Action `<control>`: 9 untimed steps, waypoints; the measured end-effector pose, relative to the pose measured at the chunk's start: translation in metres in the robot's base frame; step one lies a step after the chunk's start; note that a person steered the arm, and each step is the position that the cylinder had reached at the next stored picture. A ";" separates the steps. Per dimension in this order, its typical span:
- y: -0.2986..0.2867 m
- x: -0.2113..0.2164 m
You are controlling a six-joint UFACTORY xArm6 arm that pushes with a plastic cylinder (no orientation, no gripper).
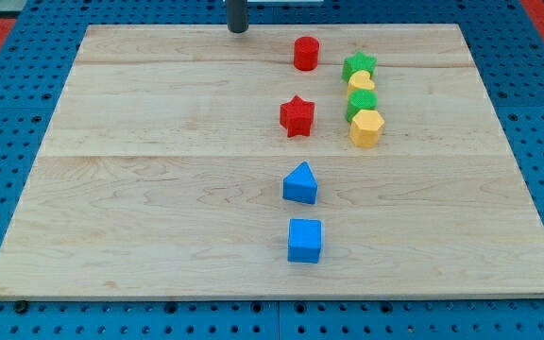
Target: Move your arm to the top right of the green star
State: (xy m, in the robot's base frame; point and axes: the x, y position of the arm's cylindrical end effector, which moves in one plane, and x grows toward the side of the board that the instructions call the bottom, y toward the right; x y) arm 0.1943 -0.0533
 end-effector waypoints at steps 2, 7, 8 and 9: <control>0.001 0.001; 0.064 0.004; 0.117 0.003; 0.178 0.012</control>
State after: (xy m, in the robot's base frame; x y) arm 0.2061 0.1245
